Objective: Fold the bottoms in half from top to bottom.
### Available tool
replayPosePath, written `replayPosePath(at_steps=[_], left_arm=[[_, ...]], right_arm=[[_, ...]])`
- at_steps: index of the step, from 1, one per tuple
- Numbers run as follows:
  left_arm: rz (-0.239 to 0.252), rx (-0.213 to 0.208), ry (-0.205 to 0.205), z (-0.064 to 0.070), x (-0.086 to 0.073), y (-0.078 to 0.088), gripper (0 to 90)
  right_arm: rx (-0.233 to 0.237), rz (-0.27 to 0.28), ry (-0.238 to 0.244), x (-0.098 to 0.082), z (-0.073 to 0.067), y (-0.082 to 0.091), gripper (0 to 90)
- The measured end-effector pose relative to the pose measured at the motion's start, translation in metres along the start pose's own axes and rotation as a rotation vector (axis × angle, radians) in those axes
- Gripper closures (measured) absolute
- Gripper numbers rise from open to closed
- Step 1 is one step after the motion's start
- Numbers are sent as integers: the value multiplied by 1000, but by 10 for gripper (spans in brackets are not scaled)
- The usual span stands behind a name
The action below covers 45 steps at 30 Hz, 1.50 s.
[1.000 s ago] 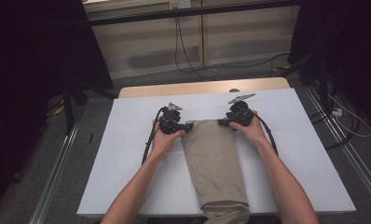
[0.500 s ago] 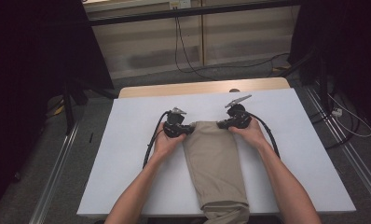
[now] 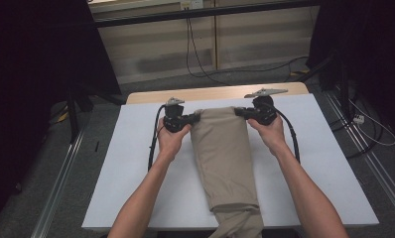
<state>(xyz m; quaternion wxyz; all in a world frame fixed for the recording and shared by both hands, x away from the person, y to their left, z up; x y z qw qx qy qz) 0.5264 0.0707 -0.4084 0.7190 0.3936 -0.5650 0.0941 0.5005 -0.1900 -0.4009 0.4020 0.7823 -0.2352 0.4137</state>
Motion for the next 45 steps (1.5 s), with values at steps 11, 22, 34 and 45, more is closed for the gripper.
replayPosePath(at_steps=[11, 22, 34, 45], left_arm=[[66, 61, -31, -24, 57, 7, 845], [99, 62, -18, -38, 103, -1, 841], [25, 104, -50, -30, 61, -8, 284], [49, 67, -115, 15, 3, 34, 148]], right_arm=[[-50, 111, -21, 54, -7, 0, 861], [-106, 153, -1, 107, -11, 2, 854], [-156, 96, -27, 76, 10, -2, 390], [-5, 25, 49, -14, -26, 32, 486]])
Point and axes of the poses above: each handheld gripper's, and its own axes: y roughly backward along the jaws, x roughly out of its top, z roughly to its right, the point moved 3 cm from there along -y, roughly forward along the jaws, and after that the axes turned 11 degrees about -y, right-handed, at the moved point
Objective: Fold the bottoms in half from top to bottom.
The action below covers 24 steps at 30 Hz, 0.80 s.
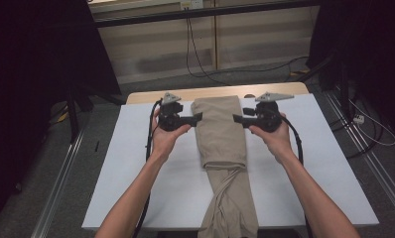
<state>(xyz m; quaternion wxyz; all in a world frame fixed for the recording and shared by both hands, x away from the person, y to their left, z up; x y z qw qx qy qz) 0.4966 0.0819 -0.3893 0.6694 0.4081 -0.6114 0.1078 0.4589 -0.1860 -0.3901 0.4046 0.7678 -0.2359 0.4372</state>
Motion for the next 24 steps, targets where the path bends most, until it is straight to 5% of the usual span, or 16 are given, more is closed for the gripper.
replayPosePath(at_steps=[8, 11, 13, 18, 20, 24], left_arm=[[-42, -53, -60, 38, -43, 49, 137], [-64, -60, -41, 50, -63, 67, 151], [-83, -64, -37, 59, -78, 79, 152], [-100, -121, -69, 77, -104, 89, 192], [-106, -125, -77, 79, -105, 87, 191], [-107, -145, -80, 82, -104, 84, 184]], right_arm=[[125, -123, 85, -62, -54, 33, 669], [148, -238, 134, -93, -79, 40, 700], [176, -266, 167, -111, -94, 43, 700], [267, -314, 233, -134, -132, 41, 569], [302, -354, 308, -145, -151, 38, 519], [301, -421, 387, -164, -160, 30, 419]])
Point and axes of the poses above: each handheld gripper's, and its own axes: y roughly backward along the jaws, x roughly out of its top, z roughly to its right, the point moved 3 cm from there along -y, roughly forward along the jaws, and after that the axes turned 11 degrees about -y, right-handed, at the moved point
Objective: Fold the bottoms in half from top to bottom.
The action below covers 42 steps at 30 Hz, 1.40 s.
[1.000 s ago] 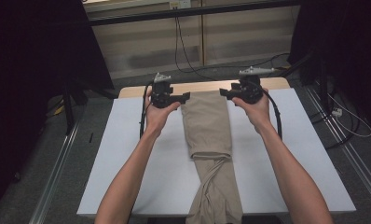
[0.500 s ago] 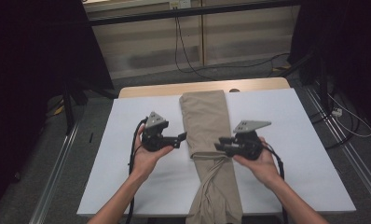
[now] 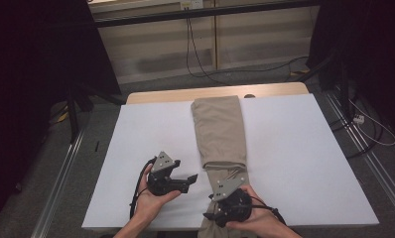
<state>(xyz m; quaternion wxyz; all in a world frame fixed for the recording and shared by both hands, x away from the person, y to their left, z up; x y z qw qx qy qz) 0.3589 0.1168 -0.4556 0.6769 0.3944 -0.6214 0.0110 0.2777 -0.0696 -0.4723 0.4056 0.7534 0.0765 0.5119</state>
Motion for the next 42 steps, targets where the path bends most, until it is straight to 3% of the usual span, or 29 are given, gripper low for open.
replayPosePath(at_steps=[2, 3, 4, 5, 6, 7, 11, 16, 18, 21, 22, 25, 27, 29, 30, 33, 35, 36, 39, 40, 42], left_arm=[[-5, 2, 2, 1, -1, -1, 182], [-2, -1, 5, 1, -1, -1, 182], [1, -2, 6, 1, 0, -1, 182], [1, 2, 5, 1, 0, -1, 182], [-4, 10, 1, 1, 0, 0, 182], [-4, 12, 7, 1, 0, 0, 183], [7, 32, 30, -2, 0, 2, 186], [11, 58, 65, -8, -1, 1, 195], [-3, 57, 75, -9, -2, 0, 206], [-11, 29, 70, -5, -2, 1, 256], [-16, 13, 64, -2, -2, 0, 281], [-22, -59, 31, 10, -1, -2, 382], [-41, -104, -7, 22, 0, -5, 441], [-59, -156, -31, 35, 1, -8, 502], [-66, -191, -57, 46, 3, -11, 523], [-71, -265, -113, 72, 7, -17, 556], [-76, -297, -149, 86, 10, -21, 562], [-91, -320, -187, 95, 12, -23, 561], [-125, -349, -251, 111, 8, -32, 566], [-164, -336, -283, 114, 5, -33, 590], [-164, -316, -321, 115, 2, -36, 684]], right_arm=[[-33, -36, 10, -9, 2, -7, 422], [-35, -11, 18, -11, 2, -7, 452], [-44, -11, 16, -11, 2, -6, 568], [-64, -9, 7, -10, 2, -4, 795], [-80, -7, -7, -9, 4, -3, 863], [-61, 1, -53, -7, 8, -2, 895], [-36, 93, -108, 8, 19, 13, 900], [-64, 241, -202, 39, 48, 36, 900], [-130, 274, -210, 49, 63, 42, 900], [-180, 321, -327, 59, 95, 43, 900], [-218, 329, -357, 60, 109, 40, 900], [-286, 301, -412, 55, 138, 27, 900], [-301, 274, -447, 49, 150, 19, 892], [-352, 220, -448, 42, 158, 9, 812], [-356, 205, -453, 39, 159, 7, 761], [-330, 197, -451, 32, 152, 8, 563], [-339, 253, -431, 30, 145, 21, 467], [-348, 274, -430, 28, 142, 27, 414], [-361, 320, -438, 18, 131, 52, 389], [-354, 314, -434, 11, 127, 58, 392], [-358, 277, -419, -4, 116, 64, 414]])
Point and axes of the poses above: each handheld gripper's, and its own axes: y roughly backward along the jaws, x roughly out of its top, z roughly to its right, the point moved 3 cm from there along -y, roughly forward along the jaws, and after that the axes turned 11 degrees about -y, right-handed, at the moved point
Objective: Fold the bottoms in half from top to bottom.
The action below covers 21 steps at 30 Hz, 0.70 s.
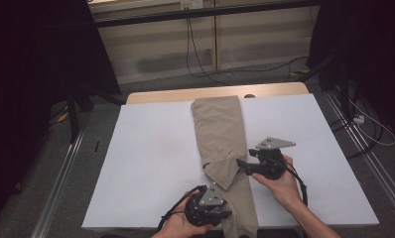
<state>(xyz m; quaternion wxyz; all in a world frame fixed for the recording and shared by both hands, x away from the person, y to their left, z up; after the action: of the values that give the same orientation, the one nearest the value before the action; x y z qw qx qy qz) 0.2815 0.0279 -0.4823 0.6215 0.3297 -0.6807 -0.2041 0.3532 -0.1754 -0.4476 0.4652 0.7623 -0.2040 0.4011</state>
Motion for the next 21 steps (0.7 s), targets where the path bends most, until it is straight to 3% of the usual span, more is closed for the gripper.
replayPosePath(at_steps=[2, 3, 5, 8, 10, 12, 14, 15, 16, 19, 21], left_arm=[[-10, -14, 21, -3, -1, 3, 890], [-11, -13, 25, -3, -3, 4, 900], [-23, -9, 20, -1, -5, 8, 900], [-25, -19, 63, -1, -11, 18, 900], [-35, -38, 78, -4, -16, 23, 900], [-44, -32, 99, -4, -25, 28, 900], [-22, -26, 139, -4, -25, 29, 824], [-22, -14, 134, -5, -24, 29, 715], [-1, -29, 128, -3, -19, 29, 685], [24, -75, 79, 9, -9, 25, 689], [11, -98, 29, 18, -7, 19, 708]], right_arm=[[21, -42, 8, -15, -2, 9, 456], [31, -77, 18, -26, -5, 15, 486], [50, -133, 48, -43, -11, 21, 537], [79, -207, 114, -65, -22, 26, 608], [58, -215, 165, -73, -30, 29, 642], [69, -229, 189, -76, -36, 32, 815], [84, -252, 190, -79, -38, 37, 889], [89, -265, 182, -78, -37, 39, 892], [88, -263, 180, -77, -36, 39, 889], [113, -197, 190, -61, -42, 35, 806], [142, -175, 213, -51, -49, 27, 782]])
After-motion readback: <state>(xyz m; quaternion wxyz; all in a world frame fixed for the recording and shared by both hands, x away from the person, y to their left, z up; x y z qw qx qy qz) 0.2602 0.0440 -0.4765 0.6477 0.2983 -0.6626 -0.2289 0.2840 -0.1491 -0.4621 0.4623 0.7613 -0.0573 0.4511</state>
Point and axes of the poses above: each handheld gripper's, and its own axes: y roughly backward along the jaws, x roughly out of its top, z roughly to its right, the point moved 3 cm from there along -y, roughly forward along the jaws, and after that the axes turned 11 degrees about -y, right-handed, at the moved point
